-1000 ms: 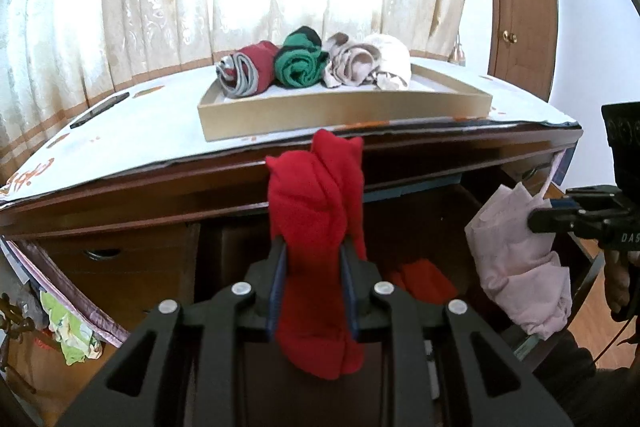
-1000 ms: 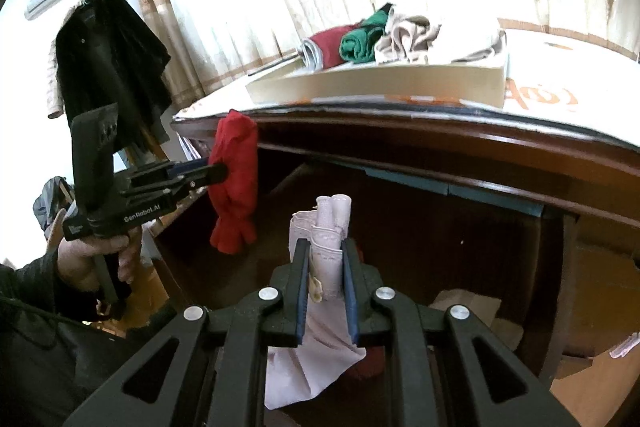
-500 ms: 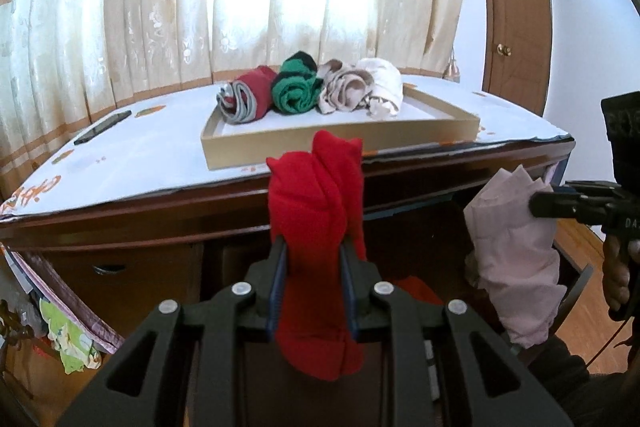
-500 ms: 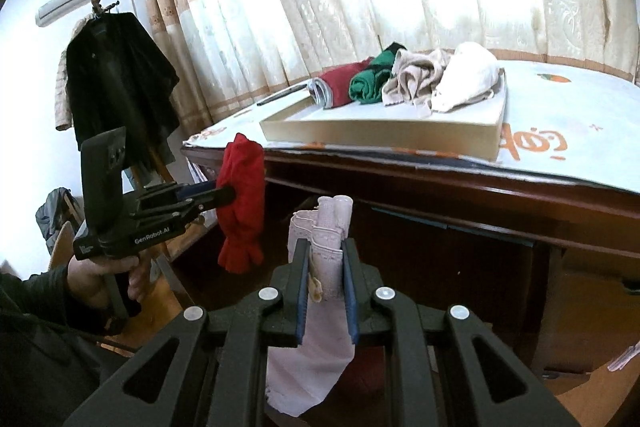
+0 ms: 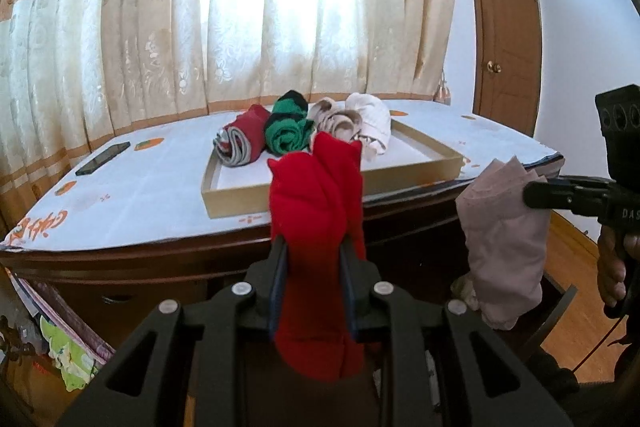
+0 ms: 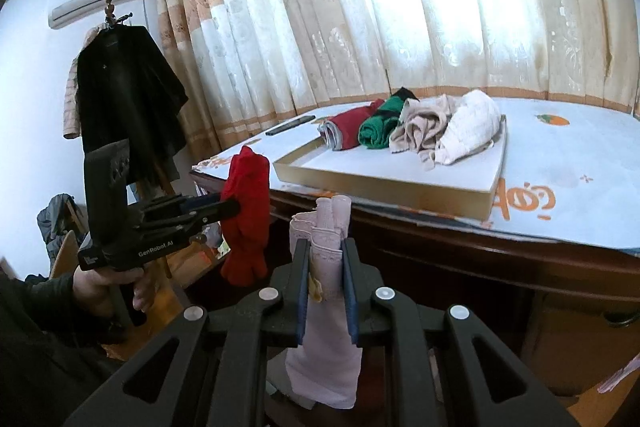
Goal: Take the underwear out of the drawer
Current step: 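Lift red and pink underwear out of the drawer above the tabletop, then carry red underwear with left tool while right tool carries pink underwear over tray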
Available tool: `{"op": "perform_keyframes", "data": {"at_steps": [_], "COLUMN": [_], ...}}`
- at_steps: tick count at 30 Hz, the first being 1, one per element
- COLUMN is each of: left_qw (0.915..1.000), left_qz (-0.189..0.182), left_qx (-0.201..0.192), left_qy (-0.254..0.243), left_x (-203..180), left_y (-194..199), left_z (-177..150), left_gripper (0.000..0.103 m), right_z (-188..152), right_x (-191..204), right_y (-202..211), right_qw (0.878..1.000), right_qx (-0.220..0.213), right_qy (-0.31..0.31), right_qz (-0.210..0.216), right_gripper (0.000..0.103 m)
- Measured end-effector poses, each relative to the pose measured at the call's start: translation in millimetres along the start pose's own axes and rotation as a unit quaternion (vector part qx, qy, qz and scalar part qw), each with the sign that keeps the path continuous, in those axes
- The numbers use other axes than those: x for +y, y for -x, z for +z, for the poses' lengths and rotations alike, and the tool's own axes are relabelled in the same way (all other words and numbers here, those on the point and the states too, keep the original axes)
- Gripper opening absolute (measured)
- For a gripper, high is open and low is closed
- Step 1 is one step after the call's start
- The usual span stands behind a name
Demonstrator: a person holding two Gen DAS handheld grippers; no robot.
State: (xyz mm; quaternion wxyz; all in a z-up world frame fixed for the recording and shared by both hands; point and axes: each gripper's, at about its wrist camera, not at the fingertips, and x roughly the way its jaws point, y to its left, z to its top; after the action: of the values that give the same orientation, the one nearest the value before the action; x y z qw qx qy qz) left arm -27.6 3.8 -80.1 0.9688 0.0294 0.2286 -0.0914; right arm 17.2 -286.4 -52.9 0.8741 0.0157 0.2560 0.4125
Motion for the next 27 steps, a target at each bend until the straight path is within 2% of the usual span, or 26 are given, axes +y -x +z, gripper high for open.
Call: {"op": "perform_keyframes", "data": {"at_steps": [11,20,27], "left_qw": [0.9996,0.9991,0.9987], "left_qz": [-0.016,-0.024,-0.037], "left_qx": [-0.014,-0.026,-0.029], "left_qy": [-0.016,-0.021,-0.019], "left_x": [-1.9,-1.8,-3.1], "left_y": [-2.2,-6.7,-13.0], "left_z": [29.6,61.1,82.9], "left_gripper": [0.022,0.022,0.021], "right_z": [24.5,58.9,77.1], "right_x": [3.8,-0.1,-11.5], "right_y": [5.0,12.1,7.3], "right_qw": [1.0,0.999,0.999], "right_qx": [-0.016,-0.042,-0.047], "right_qy": [0.012,0.025,0.008], "right_qz": [-0.003,-0.012,-0.012], "right_gripper": [0.017,0.017,0.017]}}
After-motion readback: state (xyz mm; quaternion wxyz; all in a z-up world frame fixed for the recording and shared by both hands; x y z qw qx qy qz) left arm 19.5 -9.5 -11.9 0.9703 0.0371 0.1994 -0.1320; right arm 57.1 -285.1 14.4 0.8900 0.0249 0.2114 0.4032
